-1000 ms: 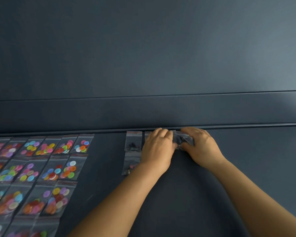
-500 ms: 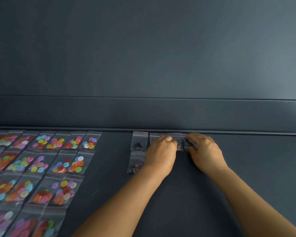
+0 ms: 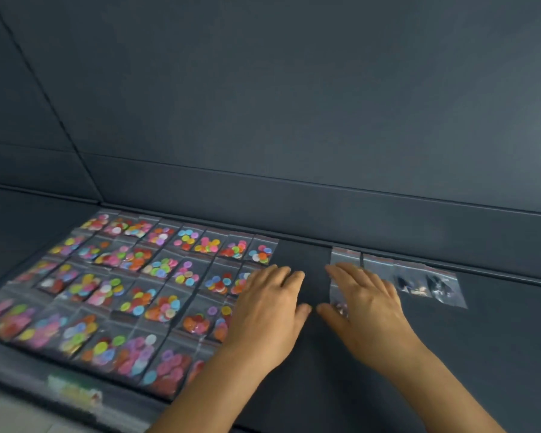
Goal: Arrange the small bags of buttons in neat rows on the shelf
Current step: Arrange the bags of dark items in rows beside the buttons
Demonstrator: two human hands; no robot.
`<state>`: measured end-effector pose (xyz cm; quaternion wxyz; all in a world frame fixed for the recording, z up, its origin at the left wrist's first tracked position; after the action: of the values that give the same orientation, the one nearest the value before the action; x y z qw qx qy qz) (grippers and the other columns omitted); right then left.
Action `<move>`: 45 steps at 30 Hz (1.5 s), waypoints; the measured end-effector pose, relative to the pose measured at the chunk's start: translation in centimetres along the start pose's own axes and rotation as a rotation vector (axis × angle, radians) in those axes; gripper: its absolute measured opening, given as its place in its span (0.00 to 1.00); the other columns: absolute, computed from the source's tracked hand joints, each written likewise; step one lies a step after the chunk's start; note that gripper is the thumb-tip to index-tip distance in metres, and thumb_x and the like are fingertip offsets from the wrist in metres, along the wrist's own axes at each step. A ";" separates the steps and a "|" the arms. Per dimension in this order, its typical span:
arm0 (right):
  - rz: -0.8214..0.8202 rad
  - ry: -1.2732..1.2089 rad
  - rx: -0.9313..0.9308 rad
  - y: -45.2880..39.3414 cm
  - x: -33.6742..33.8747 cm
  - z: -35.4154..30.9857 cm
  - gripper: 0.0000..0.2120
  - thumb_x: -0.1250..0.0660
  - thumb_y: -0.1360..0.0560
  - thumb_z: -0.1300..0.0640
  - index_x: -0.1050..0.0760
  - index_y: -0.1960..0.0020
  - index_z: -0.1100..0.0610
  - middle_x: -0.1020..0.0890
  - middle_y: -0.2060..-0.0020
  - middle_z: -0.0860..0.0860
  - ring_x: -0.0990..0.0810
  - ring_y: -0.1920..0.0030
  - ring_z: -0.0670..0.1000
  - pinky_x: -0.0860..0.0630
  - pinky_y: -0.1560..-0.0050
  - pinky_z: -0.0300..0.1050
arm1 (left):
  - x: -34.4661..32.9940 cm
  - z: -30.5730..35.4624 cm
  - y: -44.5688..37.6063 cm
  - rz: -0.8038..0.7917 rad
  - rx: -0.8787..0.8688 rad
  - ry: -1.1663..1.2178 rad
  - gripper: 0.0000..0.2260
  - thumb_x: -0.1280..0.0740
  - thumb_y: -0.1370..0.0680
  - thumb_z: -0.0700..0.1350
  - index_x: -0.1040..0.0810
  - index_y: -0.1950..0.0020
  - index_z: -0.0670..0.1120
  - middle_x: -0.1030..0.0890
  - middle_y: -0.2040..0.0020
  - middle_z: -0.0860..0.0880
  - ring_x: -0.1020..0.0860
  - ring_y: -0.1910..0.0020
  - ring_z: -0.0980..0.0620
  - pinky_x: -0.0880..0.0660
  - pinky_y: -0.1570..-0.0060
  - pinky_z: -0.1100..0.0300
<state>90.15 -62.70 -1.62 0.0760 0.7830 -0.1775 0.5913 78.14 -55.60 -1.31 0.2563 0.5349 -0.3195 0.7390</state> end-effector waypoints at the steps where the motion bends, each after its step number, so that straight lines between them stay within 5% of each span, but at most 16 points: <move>1: -0.001 -0.010 0.023 0.0 -0.3 -1.9 0.31 0.42 0.24 0.39 0.46 0.26 0.46 0.40 0.26 0.44 0.43 0.27 0.48 0.49 0.28 0.47 | 0.7 -1.6 1.1 0.013 0.022 0.004 0.25 0.41 0.20 0.55 0.41 0.25 0.51 0.36 0.26 0.53 0.41 0.27 0.53 0.48 0.28 0.58; 25: -0.036 -0.217 0.425 0.9 -12.4 -49.0 0.25 0.37 0.24 0.46 0.34 0.30 0.51 0.31 0.31 0.48 0.34 0.31 0.51 0.41 0.31 0.47 | 16.6 -39.5 27.6 0.277 0.466 0.004 0.23 0.38 0.21 0.52 0.36 0.27 0.50 0.30 0.31 0.51 0.35 0.32 0.52 0.41 0.34 0.61; 37: -0.083 -0.261 0.527 -9.5 -18.6 -63.4 0.25 0.39 0.23 0.45 0.36 0.28 0.50 0.34 0.29 0.46 0.38 0.29 0.47 0.45 0.30 0.45 | 19.7 -56.7 26.1 0.308 0.539 -0.028 0.24 0.39 0.20 0.52 0.38 0.26 0.50 0.31 0.30 0.50 0.35 0.31 0.52 0.40 0.34 0.62; 45: -0.113 -0.251 0.426 -20.5 -22.5 -68.6 0.23 0.37 0.23 0.50 0.34 0.30 0.53 0.31 0.31 0.50 0.35 0.30 0.52 0.39 0.30 0.49 | 20.0 -68.6 19.3 0.197 0.508 -0.003 0.25 0.40 0.20 0.51 0.40 0.25 0.49 0.32 0.29 0.49 0.35 0.31 0.51 0.38 0.32 0.57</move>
<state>30.70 -16.93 -1.36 -0.0804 0.8573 -0.0129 0.5084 15.27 -16.48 -1.41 0.0404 0.5494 -0.1748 0.8161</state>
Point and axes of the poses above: each hand's wrist, its own y-axis away from the middle knuckle, its own x-axis out of the back of the hand, z = x × y, the point moved 5 cm from there along -y, towards the middle knuckle
